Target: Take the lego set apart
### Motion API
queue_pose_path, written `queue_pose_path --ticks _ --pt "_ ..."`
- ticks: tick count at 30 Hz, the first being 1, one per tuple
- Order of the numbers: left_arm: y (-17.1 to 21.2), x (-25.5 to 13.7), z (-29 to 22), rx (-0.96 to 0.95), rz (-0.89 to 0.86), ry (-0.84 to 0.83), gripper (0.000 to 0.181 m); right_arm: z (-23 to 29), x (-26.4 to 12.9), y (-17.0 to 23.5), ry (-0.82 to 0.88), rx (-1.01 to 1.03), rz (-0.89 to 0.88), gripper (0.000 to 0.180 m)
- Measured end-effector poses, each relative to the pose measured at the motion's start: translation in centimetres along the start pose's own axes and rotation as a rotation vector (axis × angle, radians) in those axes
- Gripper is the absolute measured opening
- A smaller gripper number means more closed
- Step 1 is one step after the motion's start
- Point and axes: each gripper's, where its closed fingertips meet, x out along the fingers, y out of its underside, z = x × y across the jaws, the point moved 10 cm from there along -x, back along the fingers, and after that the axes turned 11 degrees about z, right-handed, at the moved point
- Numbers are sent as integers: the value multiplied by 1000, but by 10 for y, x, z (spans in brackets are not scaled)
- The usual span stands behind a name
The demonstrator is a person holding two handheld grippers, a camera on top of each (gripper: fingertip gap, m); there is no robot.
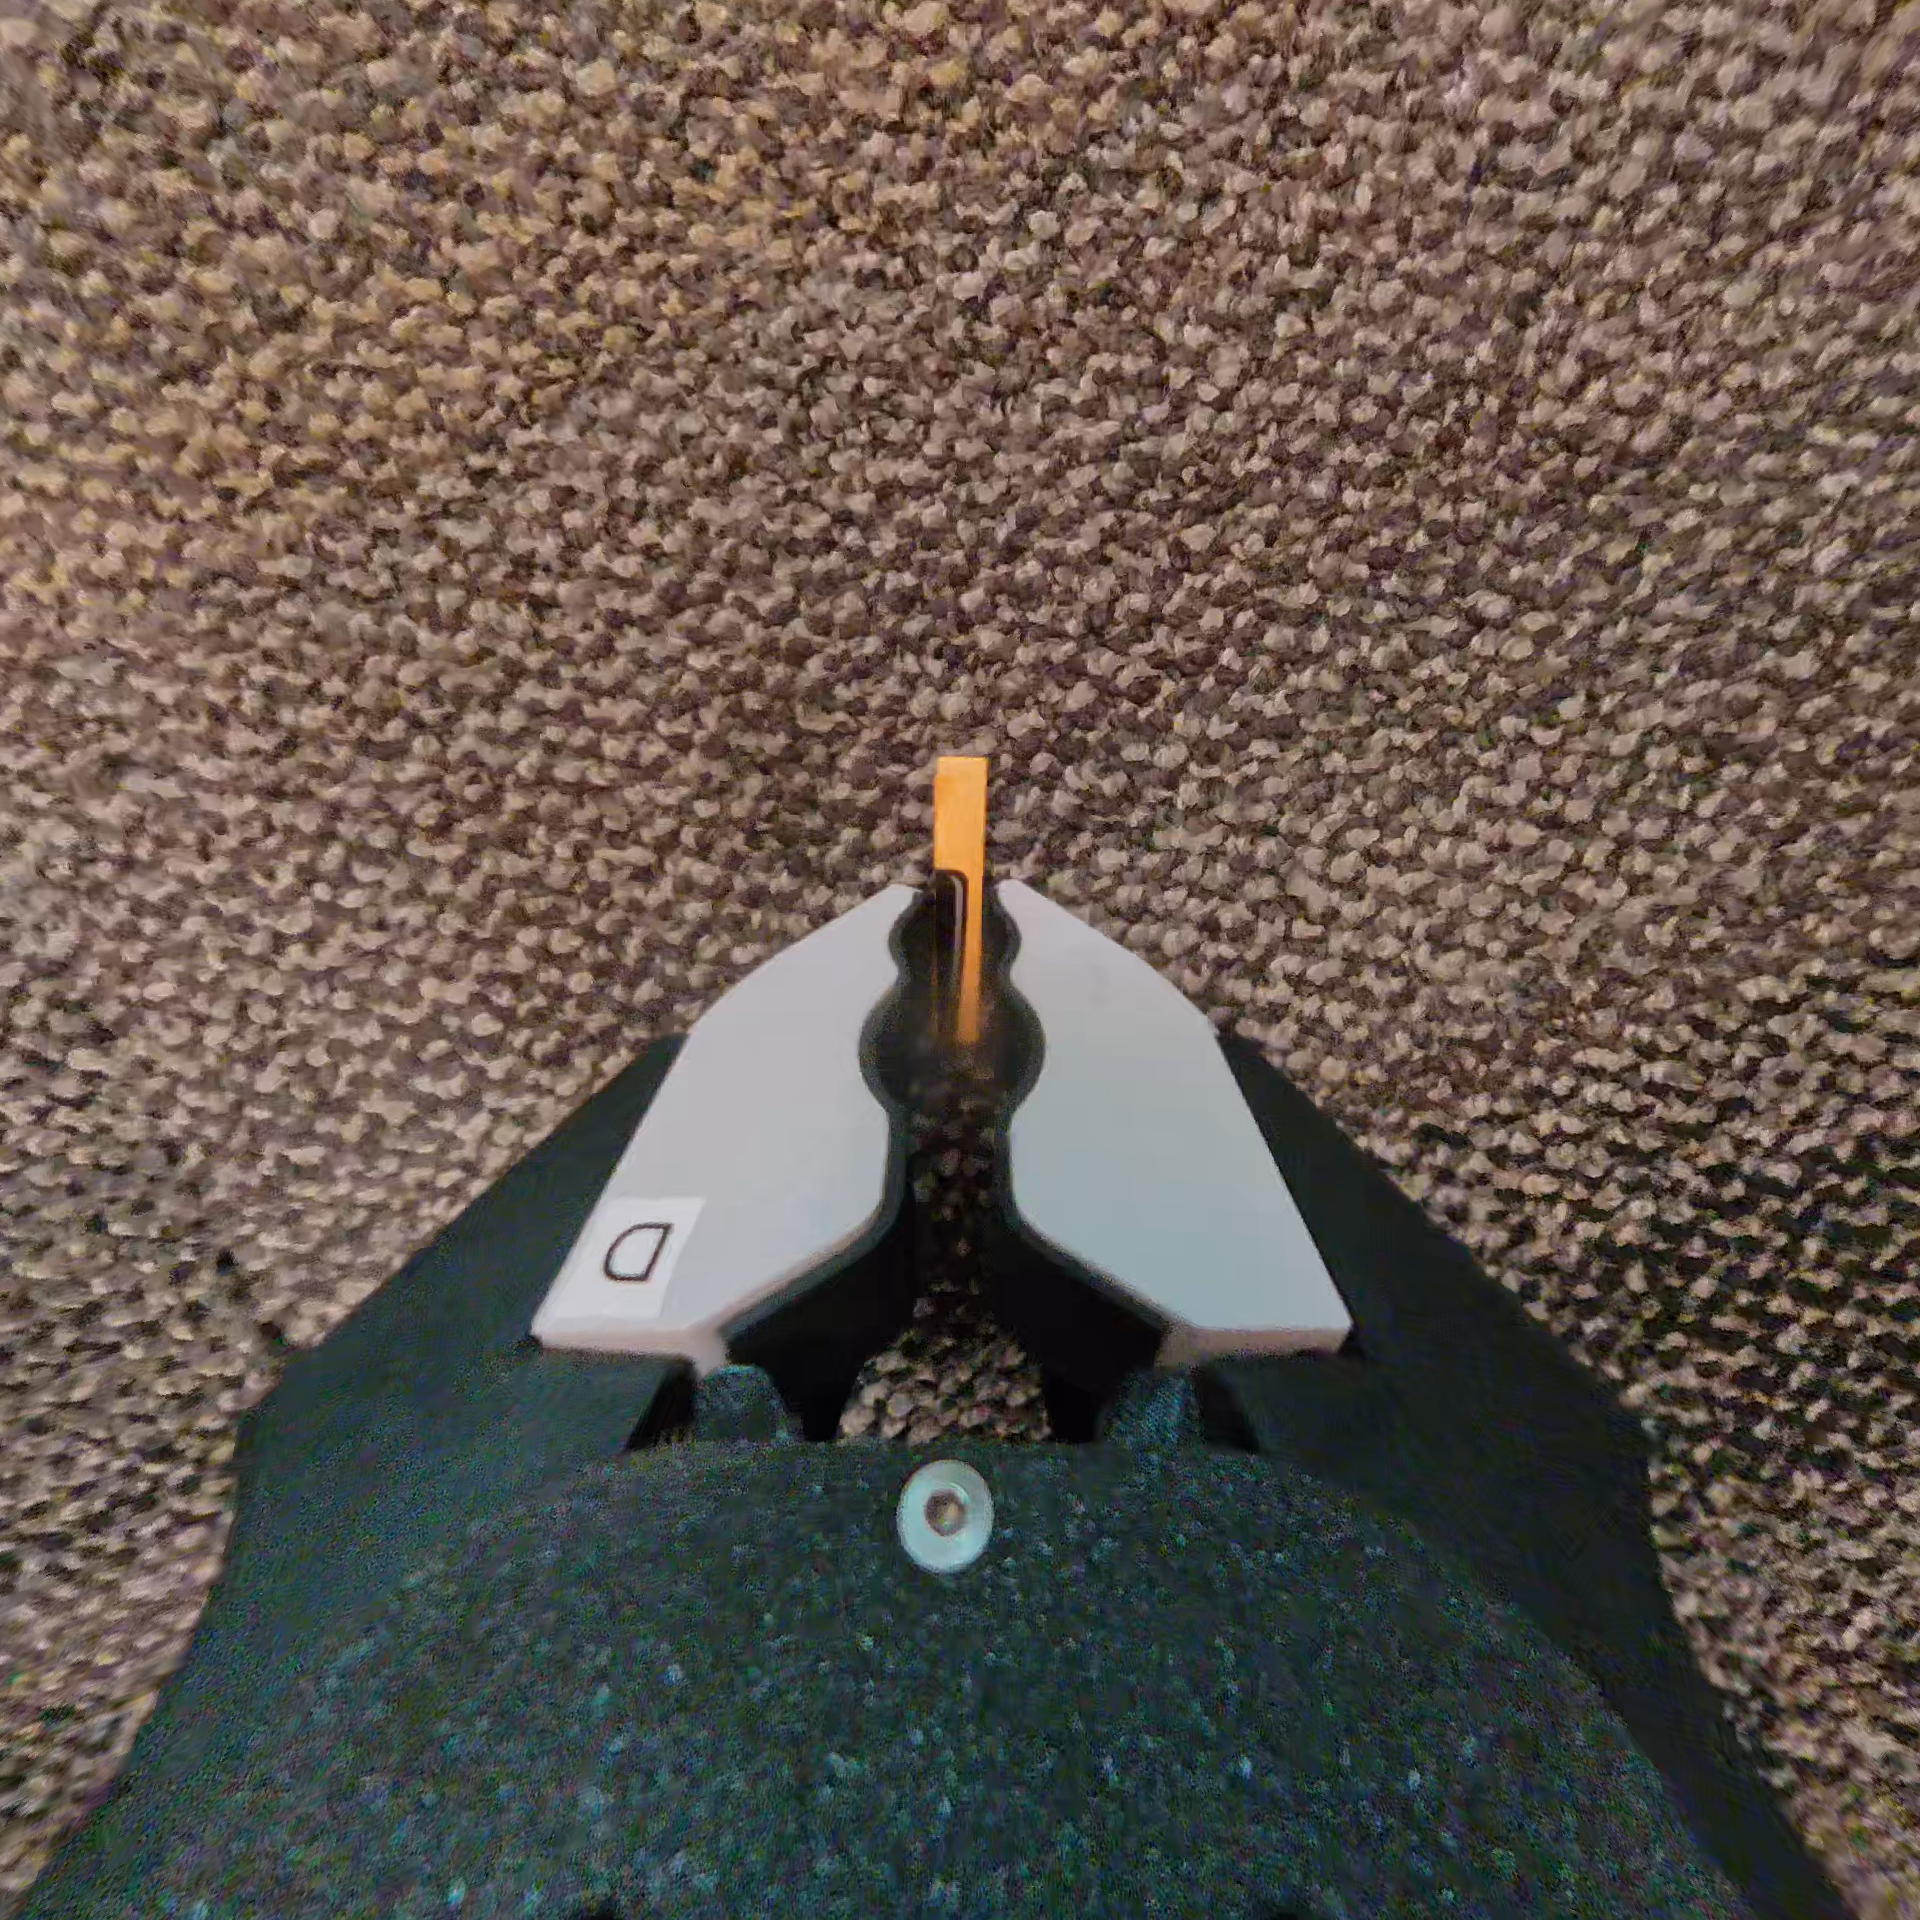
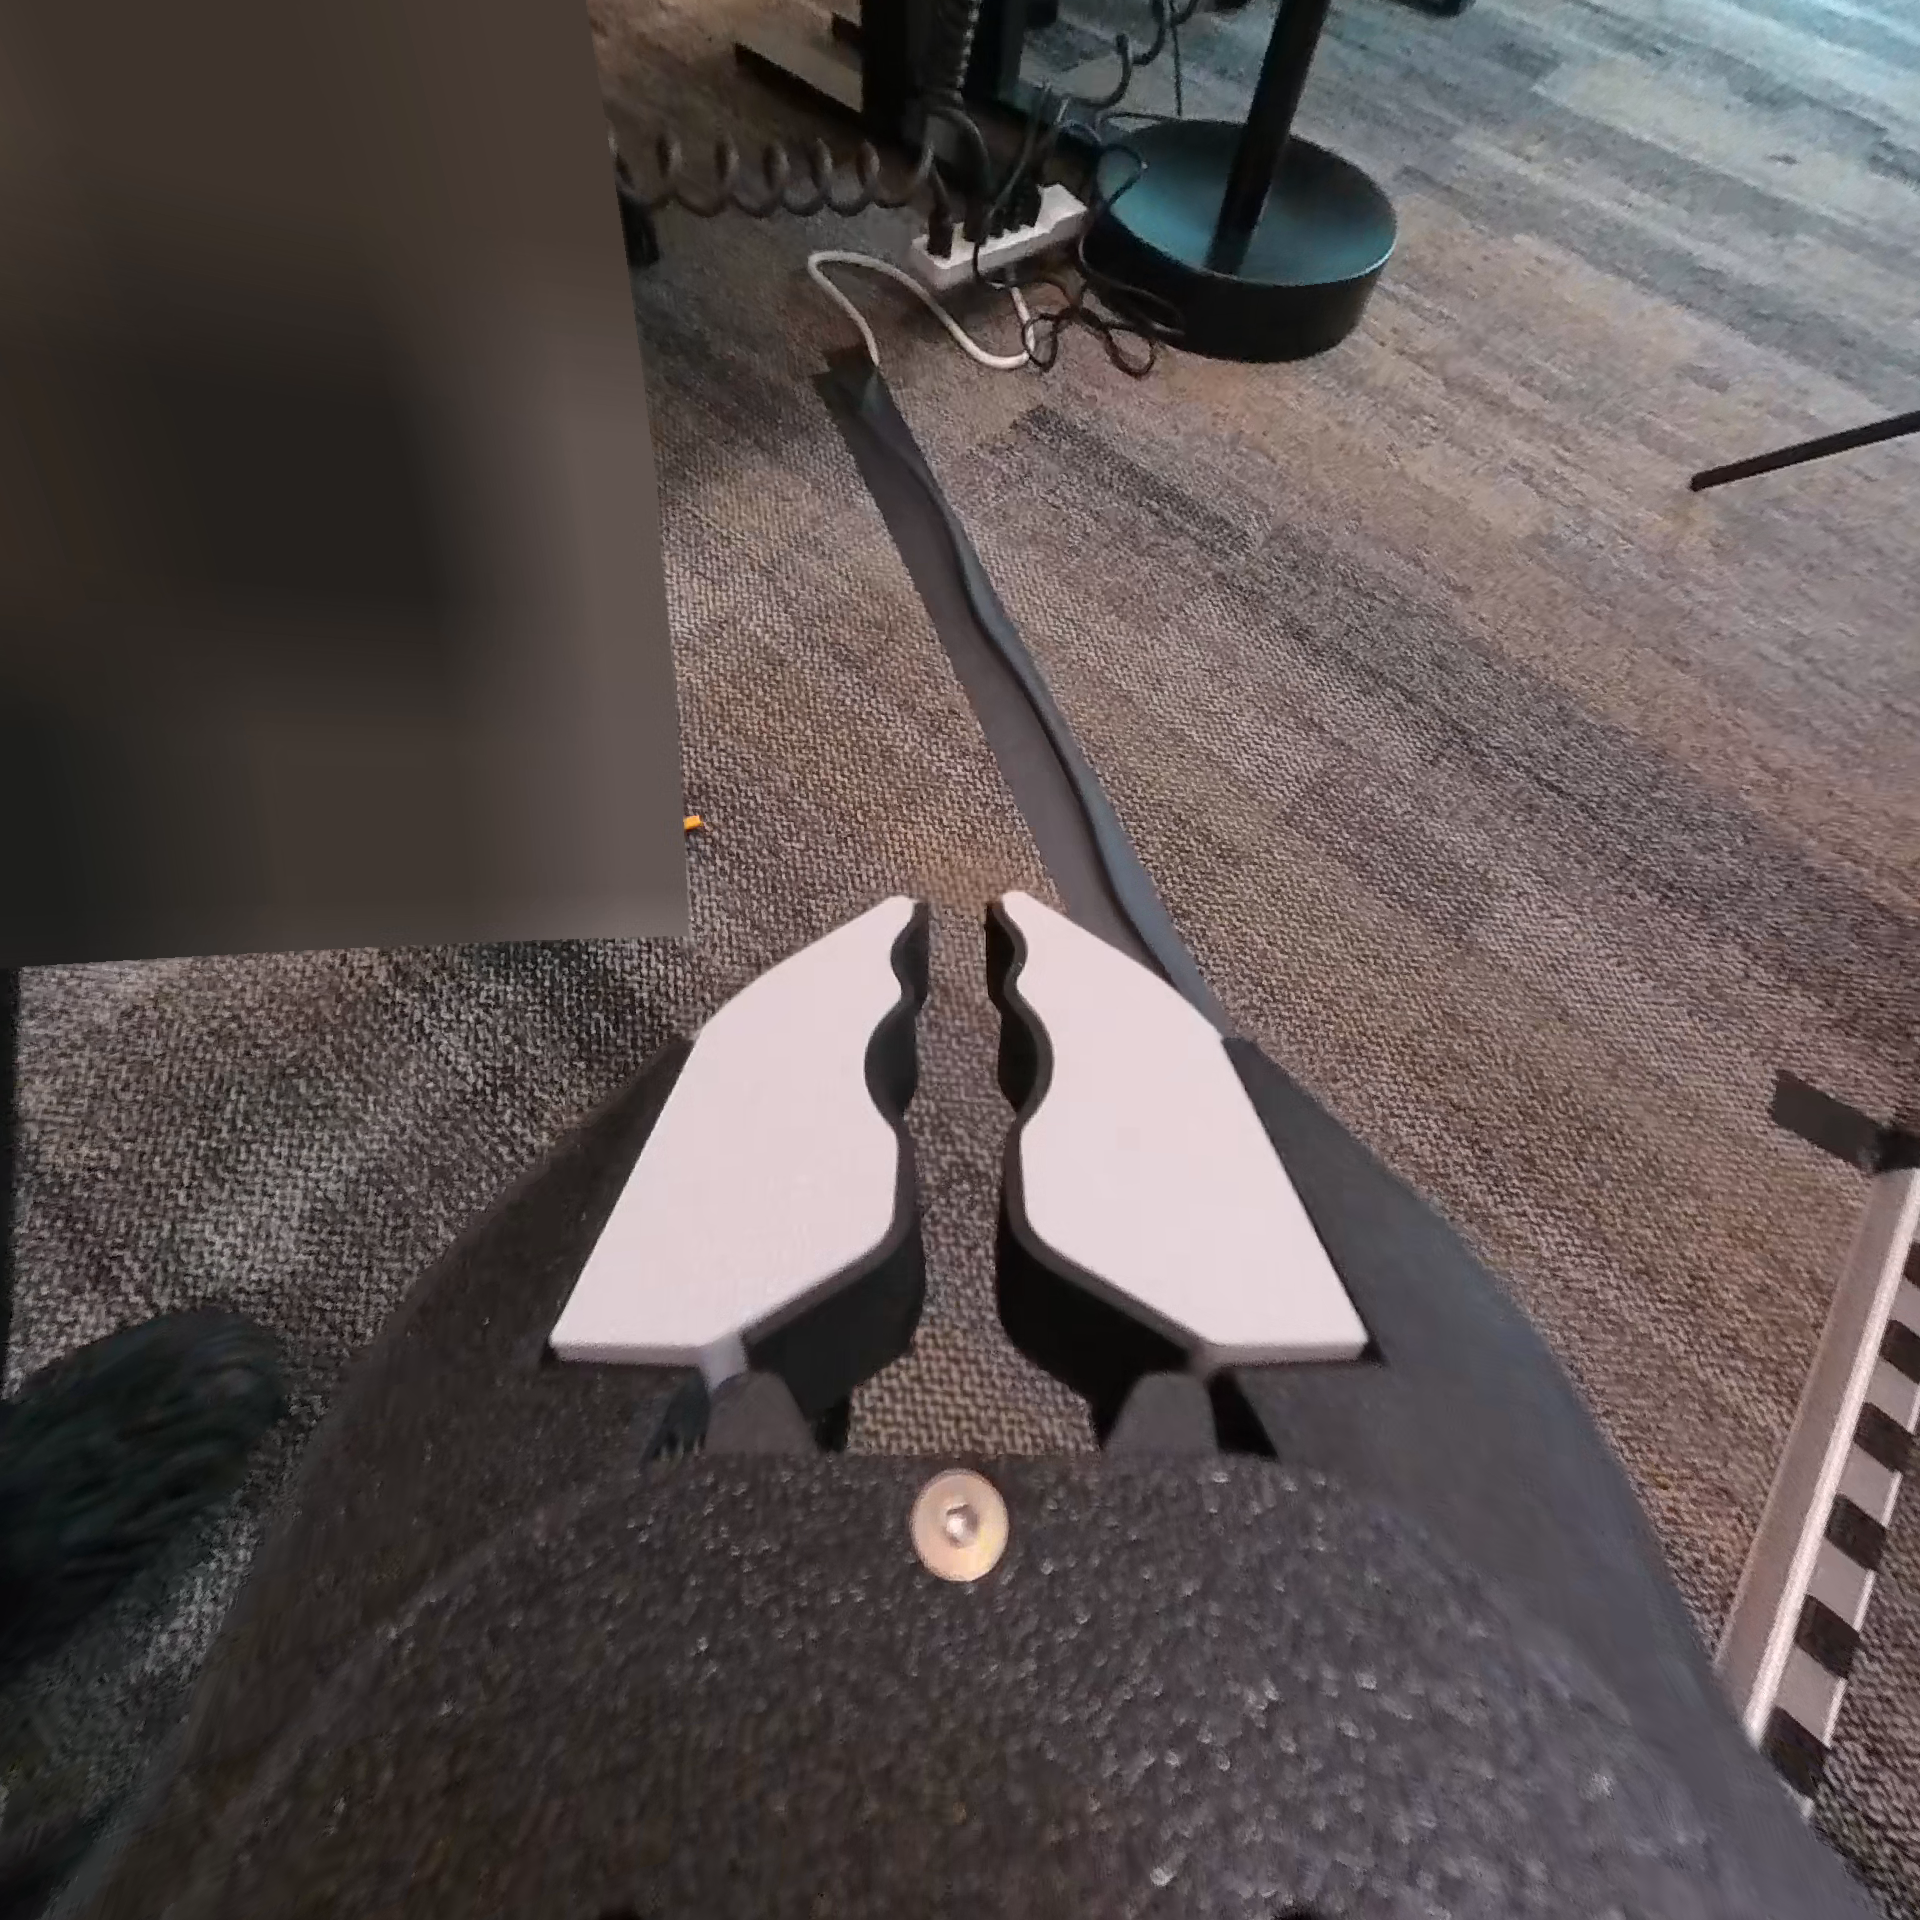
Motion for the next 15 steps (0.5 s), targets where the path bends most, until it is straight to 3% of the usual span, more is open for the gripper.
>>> queue_pose_path --ticks 3,6,10,15 --pt "-3 -11 -4 35 13 -13 12 2 -18 -10 22 17 -30 10" --pt "-25 -70 -13 62 -16 1 10 8 -50 -28 29 89 -78 10" --pt "-72 -215 -34 104 -76 4 10 27 -127 -62 35 181 -106 9" --pt "-141 -446 -72 125 -193 10 9 51 -270 -132 133 261 -134 7"
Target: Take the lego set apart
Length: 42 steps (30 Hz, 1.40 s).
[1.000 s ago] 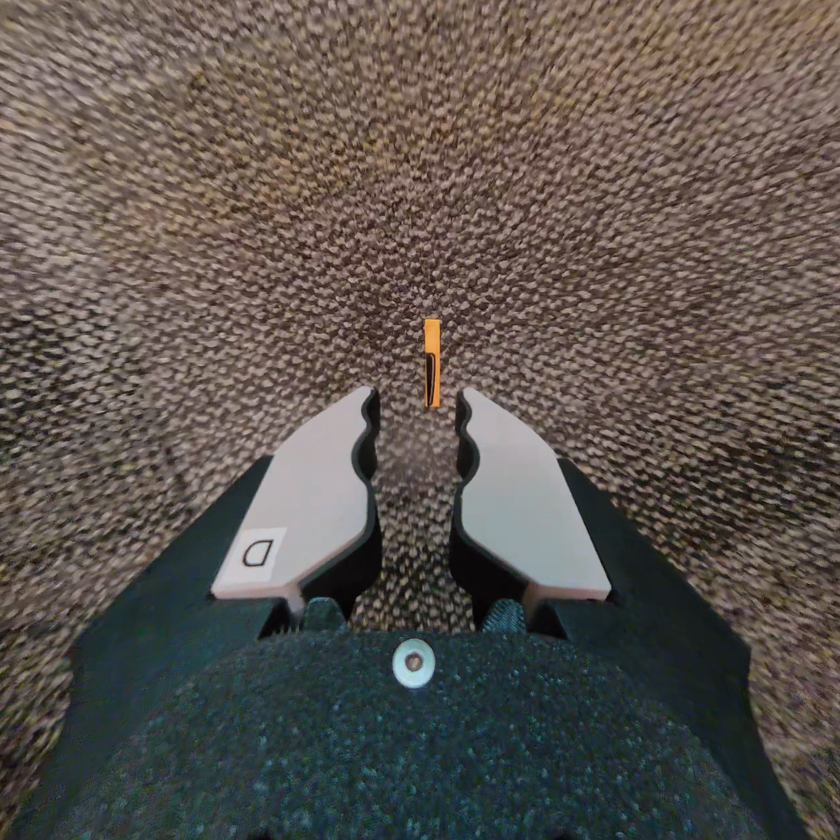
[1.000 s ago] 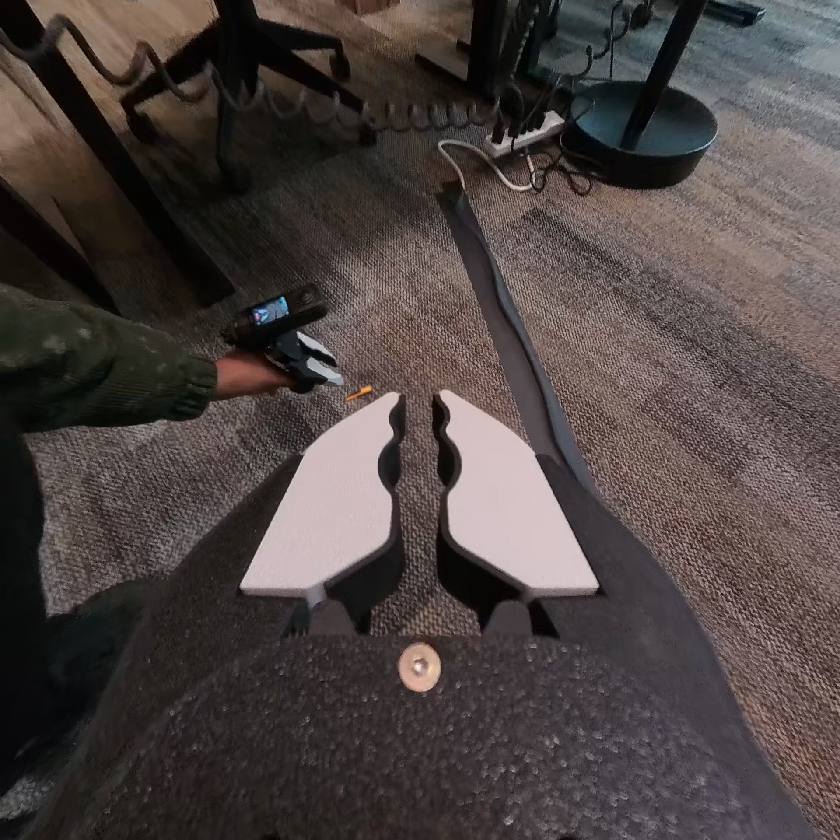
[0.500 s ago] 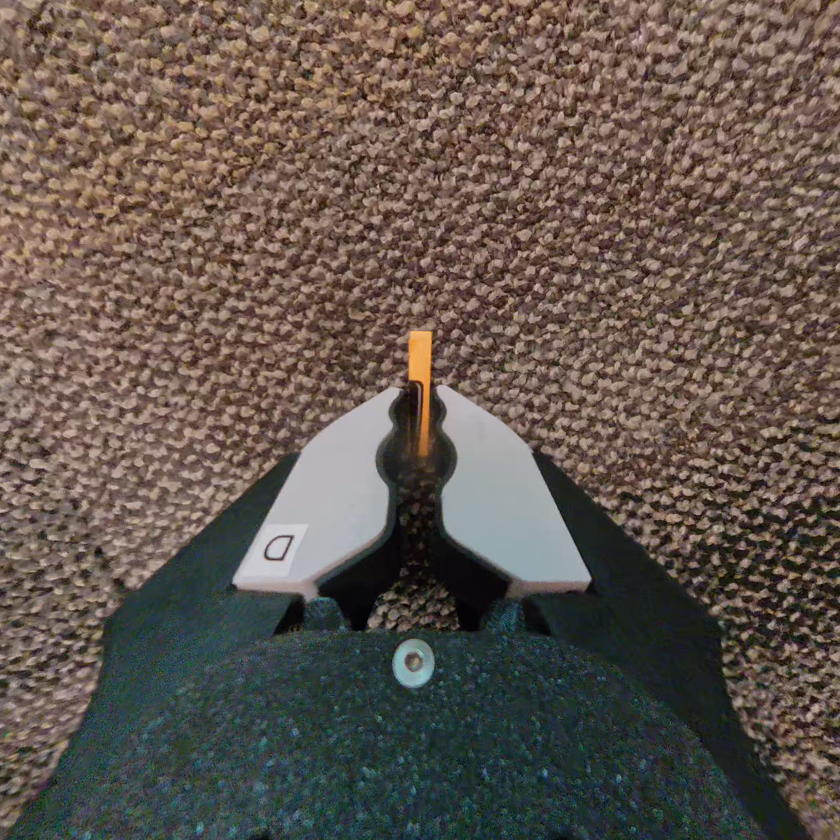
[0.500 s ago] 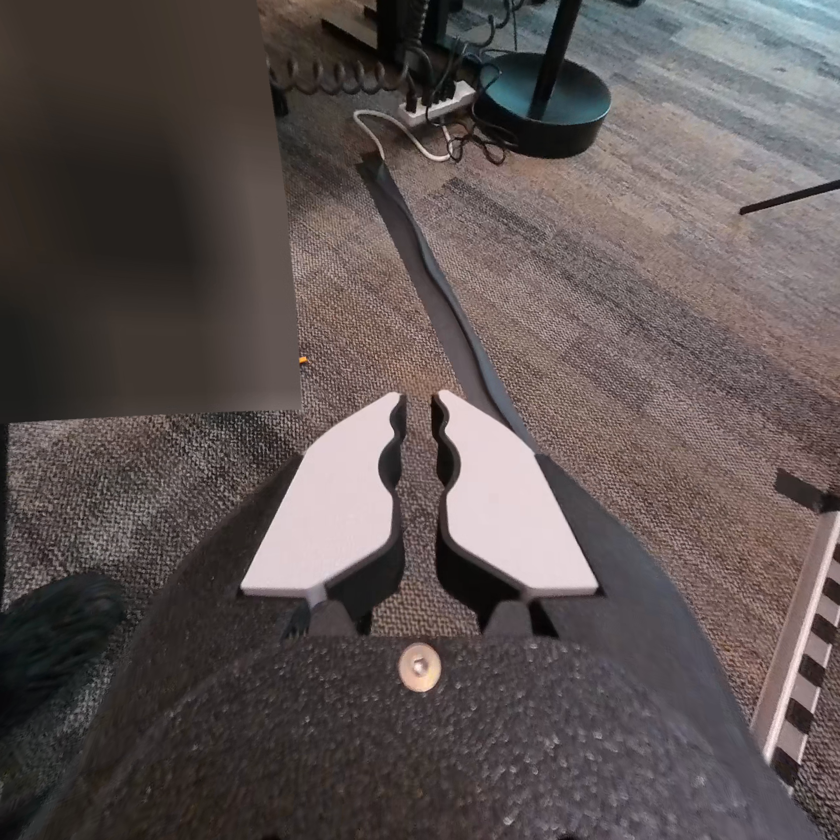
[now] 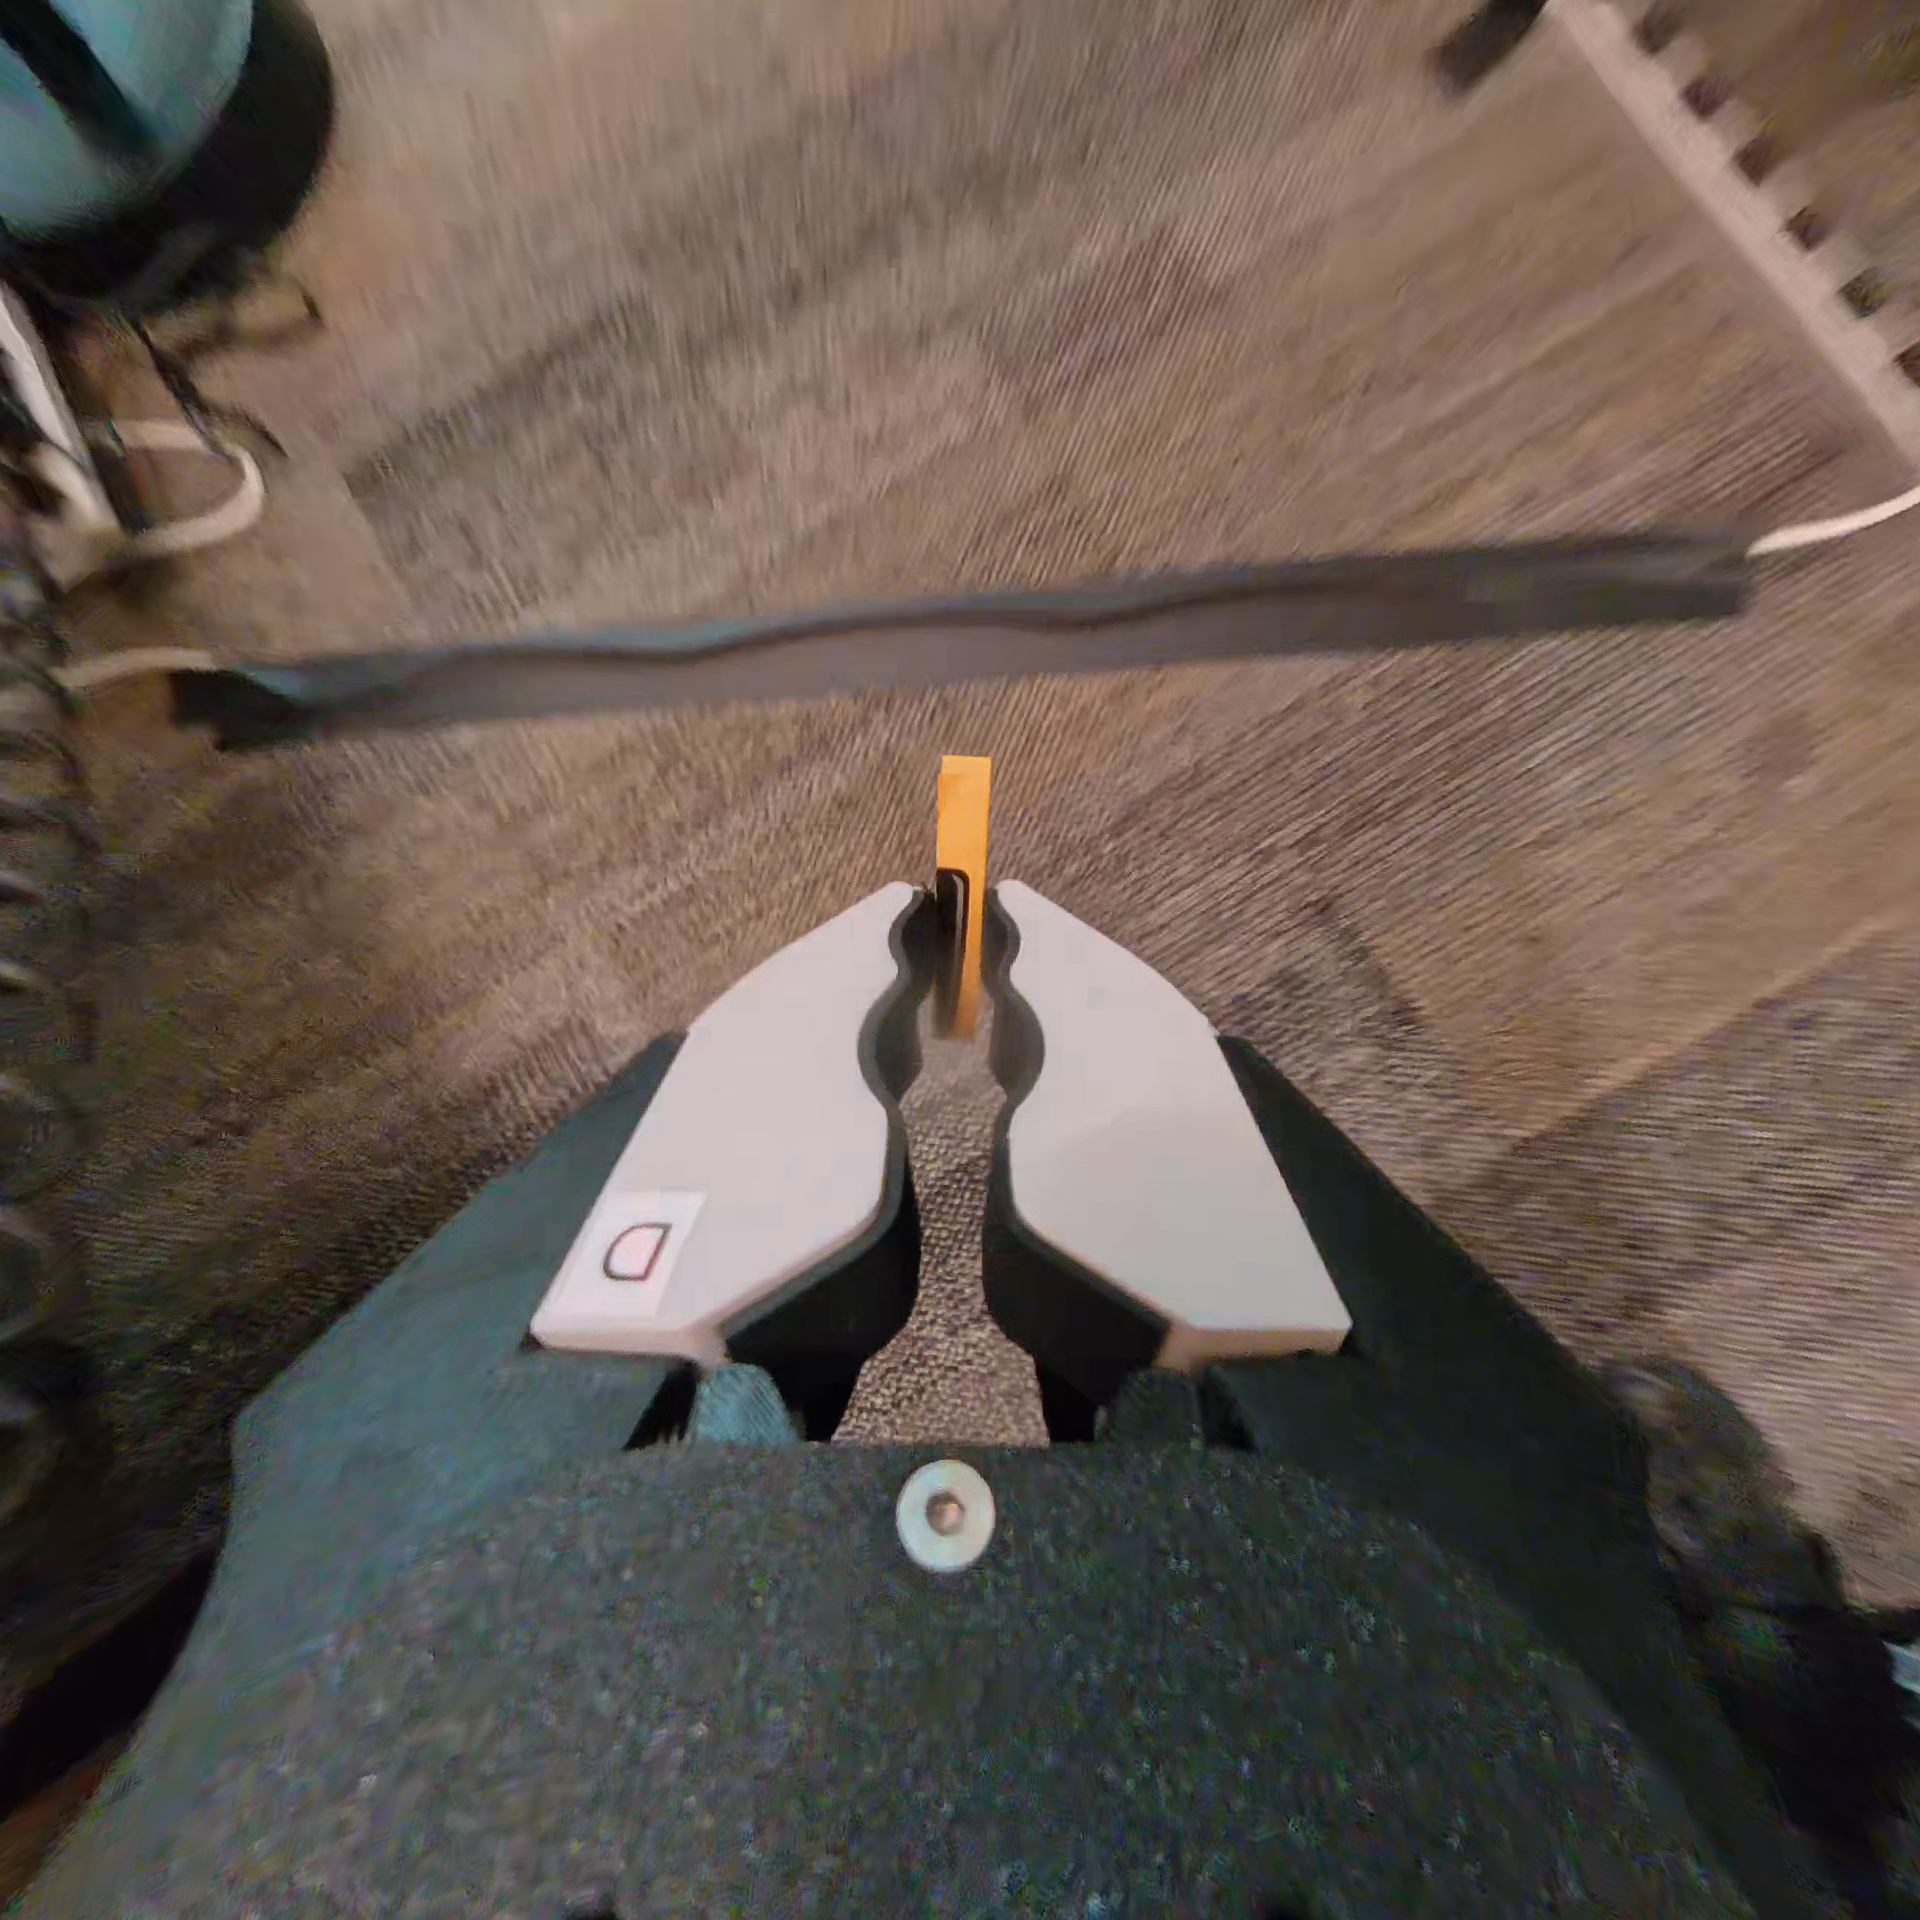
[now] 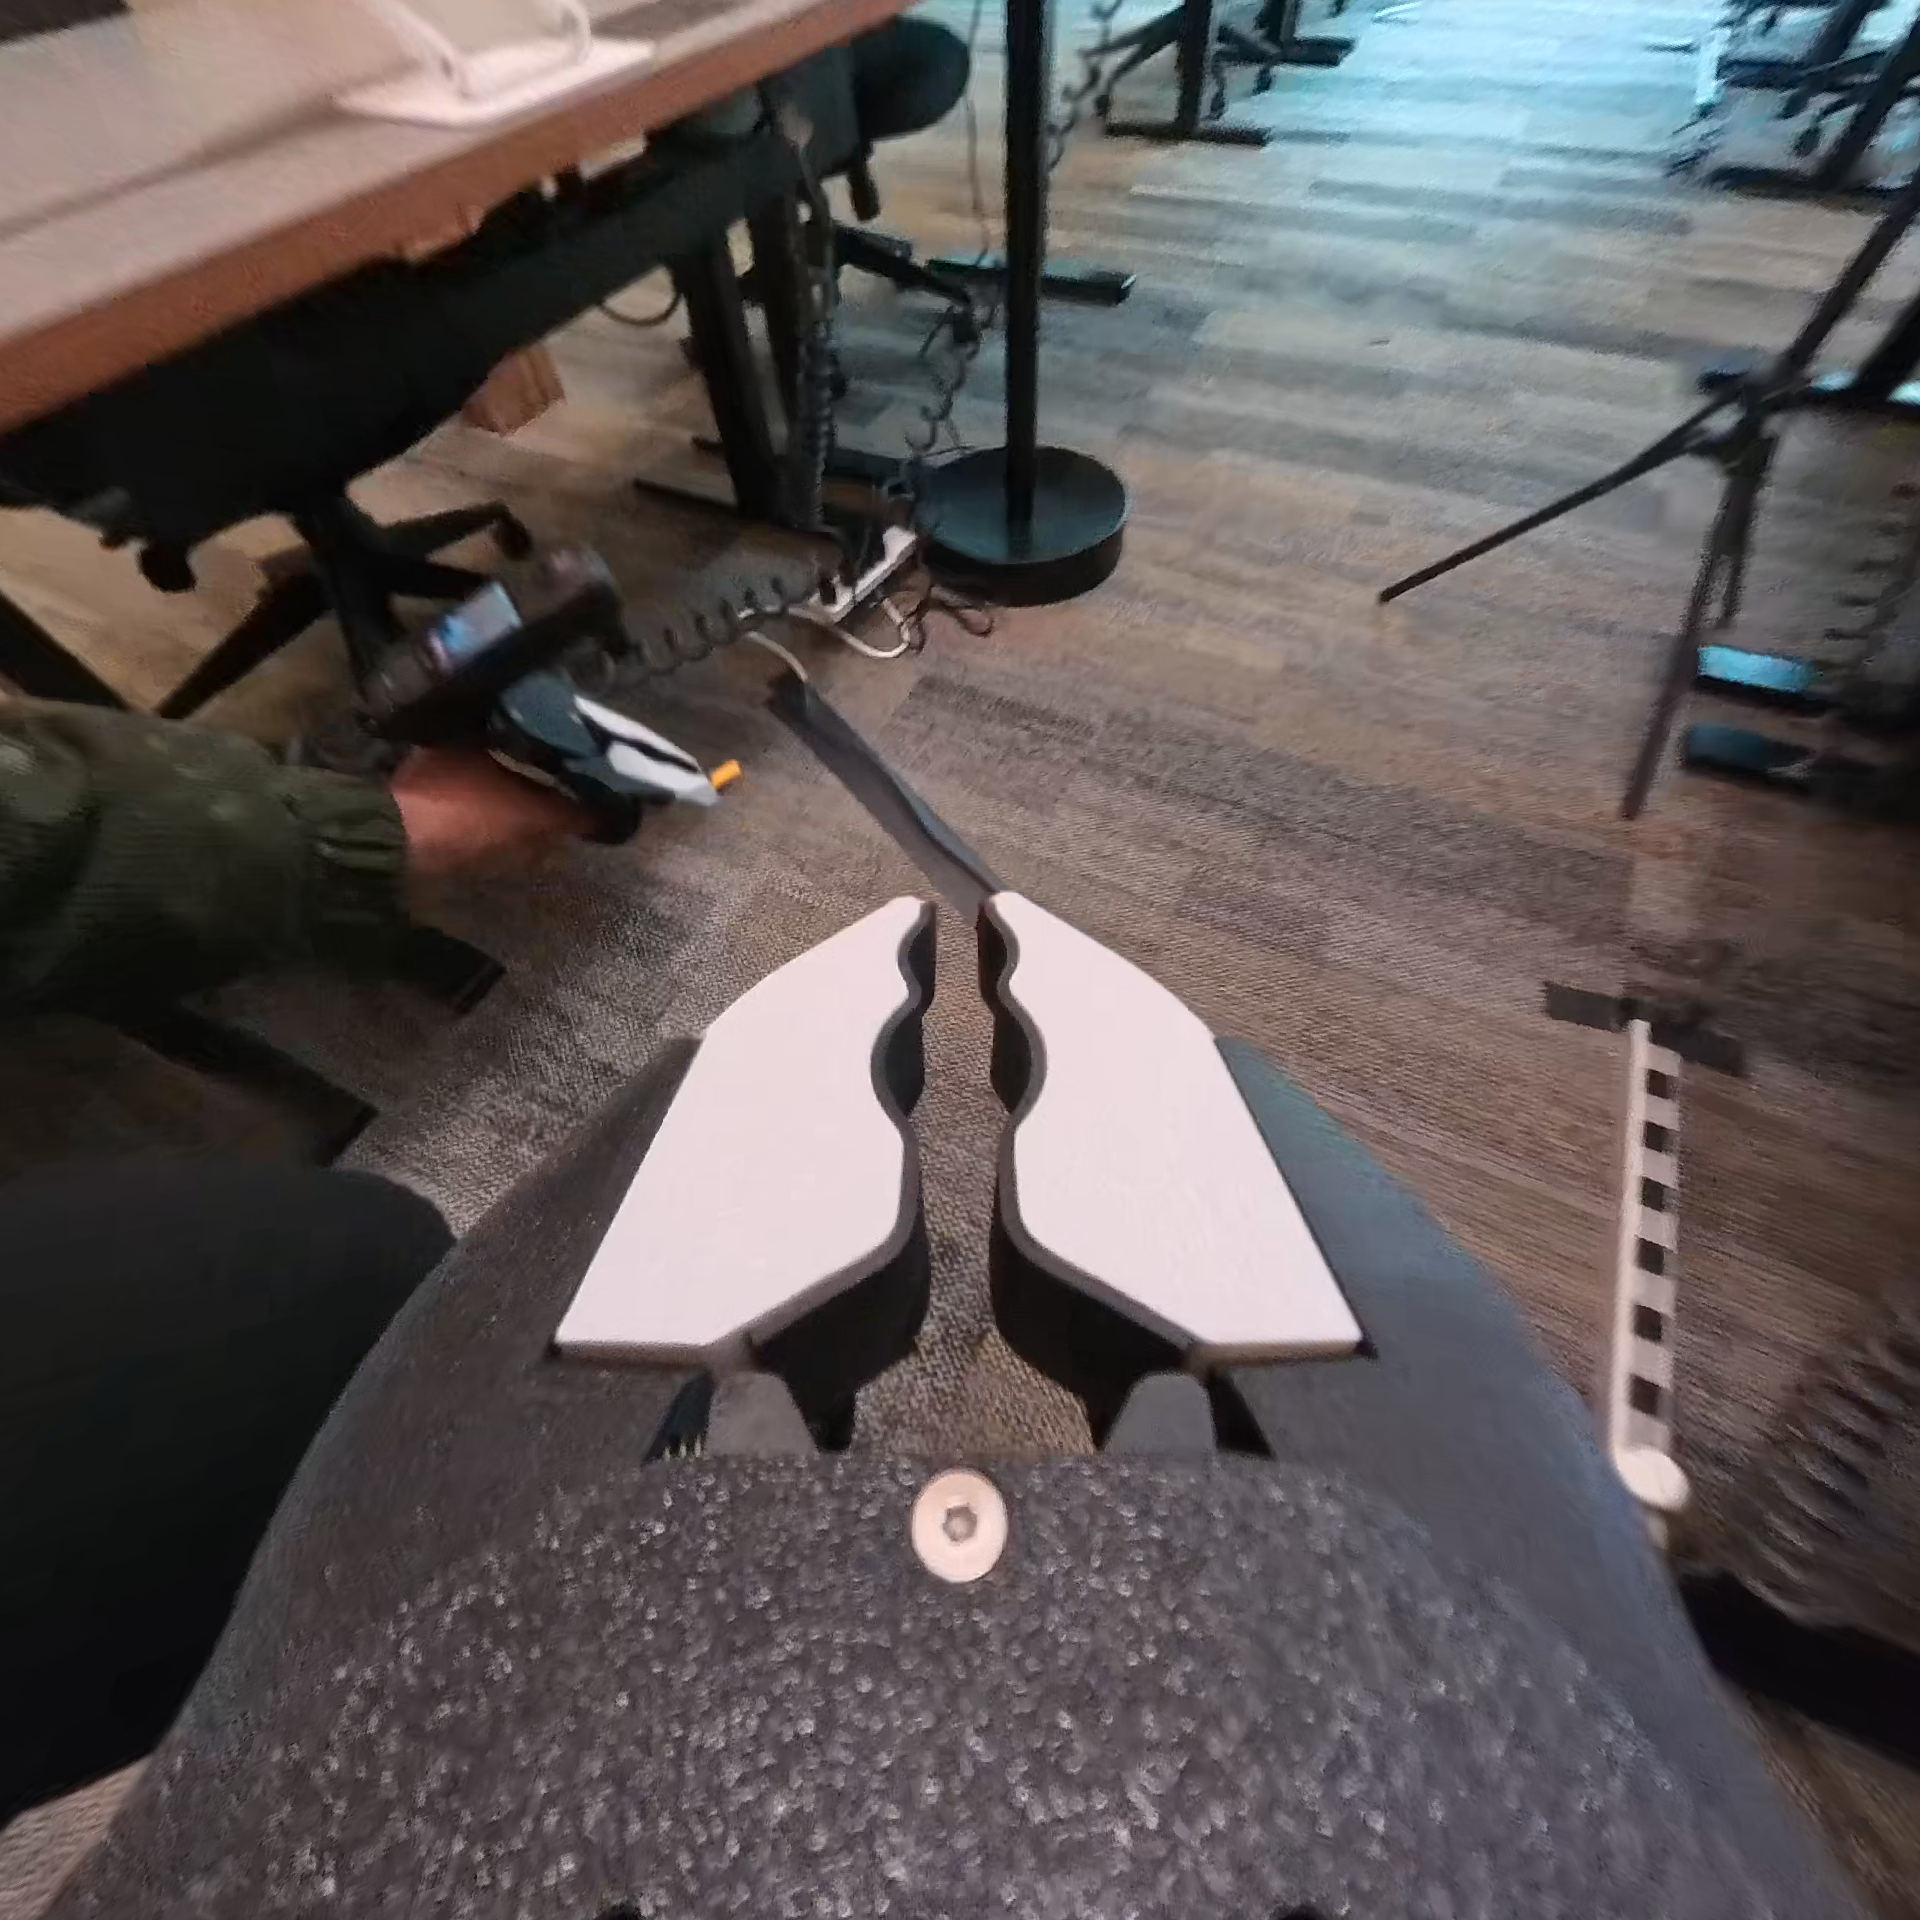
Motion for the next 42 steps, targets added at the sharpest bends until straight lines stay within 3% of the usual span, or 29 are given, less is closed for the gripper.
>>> queue_pose_path --ticks 5,8,13,18,22,25,32,37,42 --pt "-114 -233 -62 127 -133 93 9 39 -148 -93 72 129 -17 7" --pt "-162 -343 -105 217 -205 145 9 64 -223 -134 135 202 -57 7" --pt "-203 -461 -178 433 -319 273 9 114 -336 -158 328 298 -149 7" --pt "-193 -533 -279 711 -390 444 9 174 -444 -111 598 438 -205 8" --pt "-139 -585 -385 945 -394 598 9 230 -535 -40 859 544 -193 8" --pt "-76 -628 -476 1124 -415 721 9 281 -604 18 1000 666 -261 8" --pt "122 -750 -696 1413 -430 993 9 429 -783 165 1238 831 -319 8" --pt "265 -840 -835 1588 -433 1200 9 525 -911 244 1453 901 -298 8" --pt "379 -899 -963 1757 -393 1359 9 587 -1007 316 1697 1011 -282 8"
